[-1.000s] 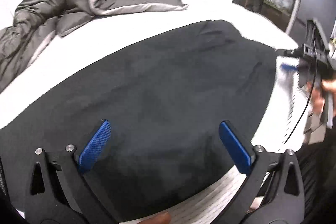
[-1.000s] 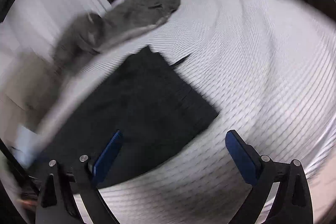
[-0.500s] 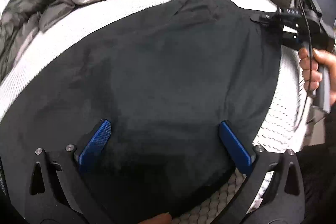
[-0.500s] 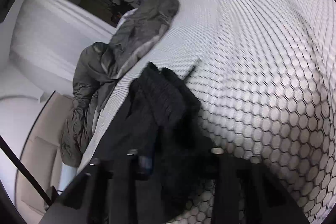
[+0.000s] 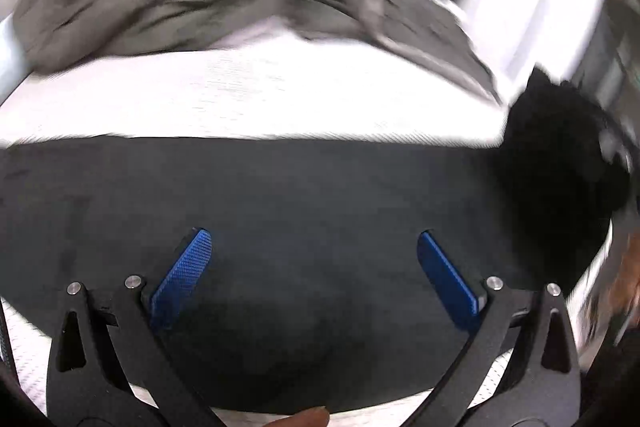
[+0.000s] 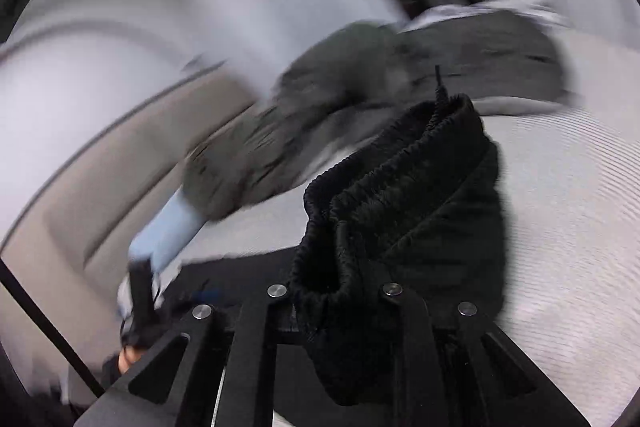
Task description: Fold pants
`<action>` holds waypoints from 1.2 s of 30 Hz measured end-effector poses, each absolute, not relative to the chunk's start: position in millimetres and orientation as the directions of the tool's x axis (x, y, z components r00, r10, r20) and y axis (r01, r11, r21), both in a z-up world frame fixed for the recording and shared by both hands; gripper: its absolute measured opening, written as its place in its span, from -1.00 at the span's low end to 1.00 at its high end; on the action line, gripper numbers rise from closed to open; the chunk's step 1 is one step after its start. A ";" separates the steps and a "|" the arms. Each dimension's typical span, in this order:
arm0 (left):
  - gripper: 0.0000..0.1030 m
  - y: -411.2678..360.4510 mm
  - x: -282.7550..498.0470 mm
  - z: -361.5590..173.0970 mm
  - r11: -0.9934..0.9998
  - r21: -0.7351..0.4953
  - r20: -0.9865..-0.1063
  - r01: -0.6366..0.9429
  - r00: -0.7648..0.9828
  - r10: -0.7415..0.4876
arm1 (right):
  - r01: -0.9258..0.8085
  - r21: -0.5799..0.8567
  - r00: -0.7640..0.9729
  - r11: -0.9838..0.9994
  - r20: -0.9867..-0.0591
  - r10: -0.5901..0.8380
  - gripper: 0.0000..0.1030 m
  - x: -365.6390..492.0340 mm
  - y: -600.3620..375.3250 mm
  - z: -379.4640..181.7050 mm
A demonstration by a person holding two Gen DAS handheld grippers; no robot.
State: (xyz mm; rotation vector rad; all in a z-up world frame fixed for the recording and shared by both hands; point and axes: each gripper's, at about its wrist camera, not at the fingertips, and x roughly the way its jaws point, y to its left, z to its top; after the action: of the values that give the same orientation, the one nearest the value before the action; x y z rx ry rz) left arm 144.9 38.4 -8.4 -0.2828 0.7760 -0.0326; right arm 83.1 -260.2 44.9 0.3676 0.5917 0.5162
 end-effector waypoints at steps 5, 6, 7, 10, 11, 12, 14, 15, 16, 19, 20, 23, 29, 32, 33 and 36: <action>0.98 114.7 127.0 -15.4 0.939 -0.270 -0.702 -0.214 0.711 -0.040 | -0.571 0.424 0.506 0.703 -0.493 0.708 -0.37 107.1 -125.1 33.8; 0.98 123.1 125.3 -17.6 0.936 -0.272 -0.708 -0.224 0.705 -0.037 | -0.594 0.439 0.444 0.674 -0.520 0.730 -0.12 112.1 -106.2 22.7; 0.98 127.9 124.6 -20.0 0.935 -0.272 -0.714 -0.226 0.699 -0.039 | -0.610 0.456 0.363 0.648 -0.567 0.740 0.37 116.2 -87.2 8.1; 0.98 129.1 122.8 -22.8 0.945 -0.256 -0.724 -0.206 0.689 -0.046 | -0.648 0.362 0.257 0.671 -0.725 0.639 0.44 106.6 -59.8 -29.0; 0.98 122.9 121.4 -21.3 0.951 -0.250 -0.722 -0.181 0.689 -0.058 | -0.643 0.322 0.285 0.694 -0.741 0.608 0.44 102.8 -63.6 -31.2; 0.98 111.6 126.5 -21.8 0.957 -0.246 -0.721 -0.157 0.689 -0.072 | -0.633 0.304 0.311 0.712 -0.742 0.594 0.44 99.7 -71.9 -31.2; 0.98 80.6 132.9 -22.7 0.970 -0.229 -0.721 -0.076 0.684 -0.117 | -0.574 0.323 0.372 0.752 -0.716 0.591 0.44 94.9 -107.6 -25.8; 0.98 63.0 132.3 -24.0 0.977 -0.212 -0.724 -0.032 0.676 -0.135 | -0.538 0.314 0.407 0.782 -0.715 0.568 0.44 95.9 -121.2 -25.6; 0.98 42.0 134.9 -28.3 0.985 -0.171 -0.740 0.032 0.656 -0.149 | -0.484 0.279 0.455 0.829 -0.729 0.511 0.44 92.9 -144.1 -27.5; 0.99 -4.2 131.2 -47.7 0.990 0.017 -0.803 0.142 0.591 -0.072 | -0.399 0.232 0.475 0.887 -0.776 0.416 0.43 78.1 -189.4 -45.3; 0.99 -9.9 127.6 -52.0 0.988 0.054 -0.810 0.142 0.585 -0.040 | -0.374 0.196 0.473 0.907 -0.801 0.368 0.43 70.1 -202.8 -56.4; 0.98 2.3 128.5 -46.2 0.991 -0.041 -0.801 0.127 0.589 -0.108 | -0.322 0.138 0.472 0.937 -0.834 0.285 0.43 50.0 -239.2 -73.3; 0.37 45.9 166.8 -36.5 0.899 -0.433 -0.728 0.074 0.559 -0.396 | -0.265 0.280 0.510 0.923 -0.771 0.381 0.44 40.9 -277.4 -61.8; 0.23 37.2 189.2 -56.9 0.866 -0.494 -0.757 0.076 0.453 -0.472 | -0.256 0.310 0.497 0.916 -0.770 0.400 0.44 45.1 -281.3 -66.6; 0.23 33.5 195.4 -63.6 0.874 -0.480 -0.776 0.072 0.430 -0.461 | -0.256 0.311 0.495 0.915 -0.771 0.401 0.44 45.0 -282.0 -68.9; 0.23 27.8 208.5 -70.8 0.882 -0.462 -0.786 0.091 0.419 -0.455 | -0.257 0.316 0.495 0.913 -0.769 0.405 0.44 48.3 -279.5 -72.2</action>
State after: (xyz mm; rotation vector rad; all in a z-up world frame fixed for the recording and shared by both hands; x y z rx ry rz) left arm 208.5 27.8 -70.8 -0.3767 1.0912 -0.3522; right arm 48.3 -279.5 -72.2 0.1673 0.9738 0.4032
